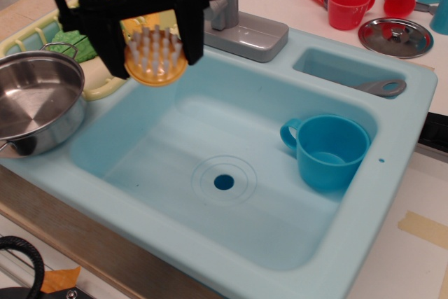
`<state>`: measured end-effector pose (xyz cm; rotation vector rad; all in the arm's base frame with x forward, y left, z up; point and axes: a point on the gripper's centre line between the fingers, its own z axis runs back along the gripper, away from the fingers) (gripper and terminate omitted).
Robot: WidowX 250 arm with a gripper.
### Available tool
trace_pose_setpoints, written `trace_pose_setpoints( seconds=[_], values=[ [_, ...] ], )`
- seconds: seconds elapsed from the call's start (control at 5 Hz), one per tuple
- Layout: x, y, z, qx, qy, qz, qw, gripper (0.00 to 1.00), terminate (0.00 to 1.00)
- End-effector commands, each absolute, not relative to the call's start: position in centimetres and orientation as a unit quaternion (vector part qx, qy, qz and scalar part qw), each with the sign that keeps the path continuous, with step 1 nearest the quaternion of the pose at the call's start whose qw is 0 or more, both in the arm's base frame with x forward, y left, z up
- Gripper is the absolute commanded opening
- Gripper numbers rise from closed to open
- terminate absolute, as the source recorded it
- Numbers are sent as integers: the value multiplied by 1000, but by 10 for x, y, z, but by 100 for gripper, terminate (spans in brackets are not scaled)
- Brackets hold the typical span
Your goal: Put brush into pot or pan
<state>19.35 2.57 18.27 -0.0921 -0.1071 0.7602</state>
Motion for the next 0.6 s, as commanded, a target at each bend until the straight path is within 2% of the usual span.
trace_pose_setpoints(
  seconds=[0.0,0.2,0.4],
  values=[
    [183,69,201,-24,-57,412,909,0,0],
    [174,82,205,-15,-57,436,898,0,0],
    [166,105,202,-23,-42,444,895,0,0]
  ],
)
